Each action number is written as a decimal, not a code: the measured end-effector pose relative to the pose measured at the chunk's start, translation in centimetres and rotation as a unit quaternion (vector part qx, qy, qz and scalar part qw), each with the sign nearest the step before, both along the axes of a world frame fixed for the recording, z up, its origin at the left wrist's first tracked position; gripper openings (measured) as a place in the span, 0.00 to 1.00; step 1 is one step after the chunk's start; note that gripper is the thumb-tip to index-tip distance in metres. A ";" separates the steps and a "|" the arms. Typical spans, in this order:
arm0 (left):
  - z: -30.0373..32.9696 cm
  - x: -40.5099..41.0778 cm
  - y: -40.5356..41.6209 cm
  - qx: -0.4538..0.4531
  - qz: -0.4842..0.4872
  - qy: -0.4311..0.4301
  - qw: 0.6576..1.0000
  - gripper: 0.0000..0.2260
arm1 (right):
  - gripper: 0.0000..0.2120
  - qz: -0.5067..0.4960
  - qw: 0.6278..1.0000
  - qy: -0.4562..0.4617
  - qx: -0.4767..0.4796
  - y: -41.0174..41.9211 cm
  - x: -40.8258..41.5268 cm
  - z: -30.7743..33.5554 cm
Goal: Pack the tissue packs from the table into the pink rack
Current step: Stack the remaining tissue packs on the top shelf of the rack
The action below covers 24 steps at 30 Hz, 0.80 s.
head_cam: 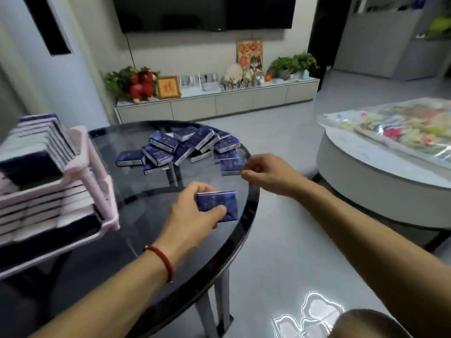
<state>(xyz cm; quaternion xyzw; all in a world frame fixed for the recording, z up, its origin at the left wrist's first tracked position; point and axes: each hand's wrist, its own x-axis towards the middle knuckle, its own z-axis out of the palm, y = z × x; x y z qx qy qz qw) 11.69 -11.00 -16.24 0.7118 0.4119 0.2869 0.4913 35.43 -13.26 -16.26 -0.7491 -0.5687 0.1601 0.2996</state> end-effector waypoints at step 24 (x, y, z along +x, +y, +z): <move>-1.7 -14.6 3.0 -0.142 0.143 -0.115 0.973 0.08 | 0.27 0.232 0.968 -0.098 -0.004 -2.0 -13.1 4.0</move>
